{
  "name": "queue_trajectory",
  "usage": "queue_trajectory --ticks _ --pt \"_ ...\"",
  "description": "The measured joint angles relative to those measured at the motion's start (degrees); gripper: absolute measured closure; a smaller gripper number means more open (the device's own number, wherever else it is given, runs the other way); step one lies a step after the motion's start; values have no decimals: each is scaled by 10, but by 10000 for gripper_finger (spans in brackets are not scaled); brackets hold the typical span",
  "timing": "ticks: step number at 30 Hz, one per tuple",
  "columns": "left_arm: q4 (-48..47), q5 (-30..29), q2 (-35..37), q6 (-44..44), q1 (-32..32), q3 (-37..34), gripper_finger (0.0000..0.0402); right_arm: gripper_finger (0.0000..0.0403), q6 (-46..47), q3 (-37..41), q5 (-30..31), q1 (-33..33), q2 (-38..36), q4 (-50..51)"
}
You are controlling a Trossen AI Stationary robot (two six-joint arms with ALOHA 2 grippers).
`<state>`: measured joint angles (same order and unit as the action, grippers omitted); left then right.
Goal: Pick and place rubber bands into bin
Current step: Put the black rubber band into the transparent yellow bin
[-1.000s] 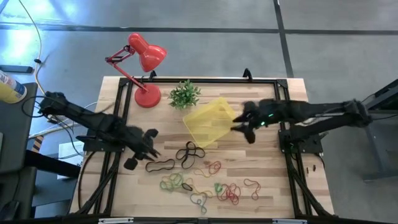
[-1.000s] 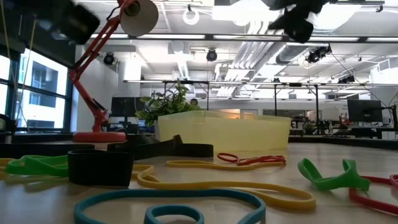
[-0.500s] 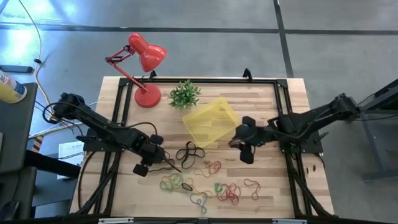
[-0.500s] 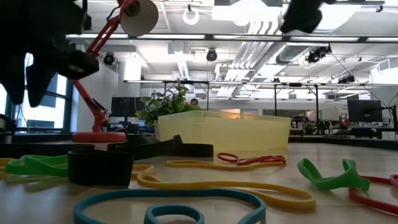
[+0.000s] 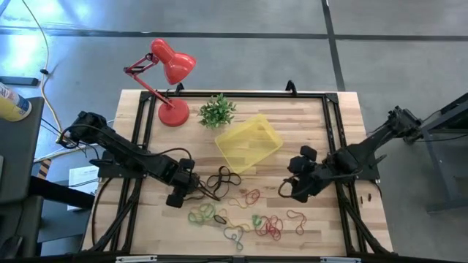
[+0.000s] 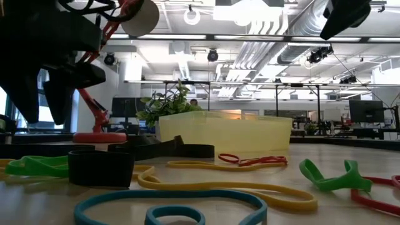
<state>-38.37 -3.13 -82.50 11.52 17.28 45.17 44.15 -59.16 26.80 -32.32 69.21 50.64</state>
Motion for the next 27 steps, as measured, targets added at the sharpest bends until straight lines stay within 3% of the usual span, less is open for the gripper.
queue_trajectory --ticks 8,19,27 --pt "19 -5 -59 23 0 0 238 197 39 0 68 -41 0 12" --pt "37 5 -113 32 0 3 280 234 50 0 73 -48 0 14" --pt "37 -3 -113 26 0 2 392 260 50 0 74 -48 0 17"
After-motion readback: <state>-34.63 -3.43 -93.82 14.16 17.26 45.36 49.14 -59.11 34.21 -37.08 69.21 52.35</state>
